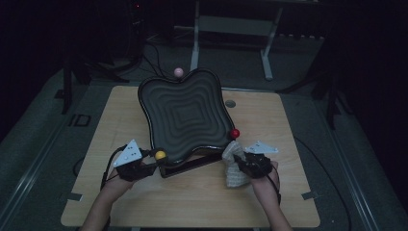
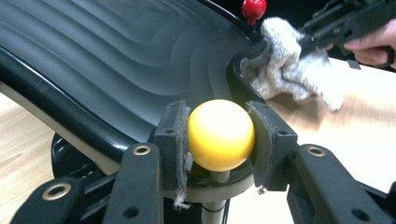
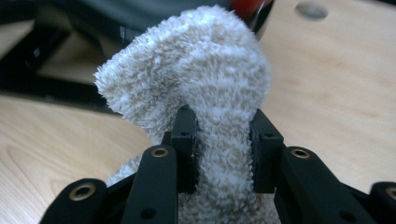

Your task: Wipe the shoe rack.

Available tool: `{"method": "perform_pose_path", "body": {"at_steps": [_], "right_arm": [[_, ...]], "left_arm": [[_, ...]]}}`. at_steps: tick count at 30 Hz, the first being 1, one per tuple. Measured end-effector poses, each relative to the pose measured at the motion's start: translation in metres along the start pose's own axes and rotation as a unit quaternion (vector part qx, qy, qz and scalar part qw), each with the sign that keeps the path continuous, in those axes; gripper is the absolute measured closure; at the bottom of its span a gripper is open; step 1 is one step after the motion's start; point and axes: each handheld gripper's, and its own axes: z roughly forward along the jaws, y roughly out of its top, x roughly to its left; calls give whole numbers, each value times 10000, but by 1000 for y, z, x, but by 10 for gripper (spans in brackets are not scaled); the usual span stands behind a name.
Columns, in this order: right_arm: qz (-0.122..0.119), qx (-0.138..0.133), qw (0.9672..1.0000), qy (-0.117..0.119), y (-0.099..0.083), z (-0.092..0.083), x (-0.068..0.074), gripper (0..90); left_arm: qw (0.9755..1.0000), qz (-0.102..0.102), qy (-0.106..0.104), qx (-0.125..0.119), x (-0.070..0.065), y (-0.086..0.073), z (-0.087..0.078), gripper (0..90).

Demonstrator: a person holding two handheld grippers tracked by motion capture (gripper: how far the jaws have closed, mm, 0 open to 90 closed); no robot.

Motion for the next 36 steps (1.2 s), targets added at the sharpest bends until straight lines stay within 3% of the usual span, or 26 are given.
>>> {"method": "perform_pose_path", "body": {"at_steps": [8,14,20,25,31,36], "right_arm": [[-61,-447,9990,-19,15,-24,3,687],[-132,-65,9999,81,1,0,12,688],[-272,-203,9992,220,8,-9,23,687],[-260,-72,9993,260,6,1,27,687],[-452,-199,9983,319,14,-3,41,687],[-413,-46,9983,406,10,10,43,687]], "left_arm": [[10000,6,1,-46,0,-1,0,595],[10000,3,3,-12,0,0,0,595],[10000,-5,-7,-22,0,-1,0,595],[10000,-4,-12,-23,0,0,0,595],[10000,-6,-27,-36,0,-1,0,595],[10000,1,-37,-30,1,-1,0,595]]}}
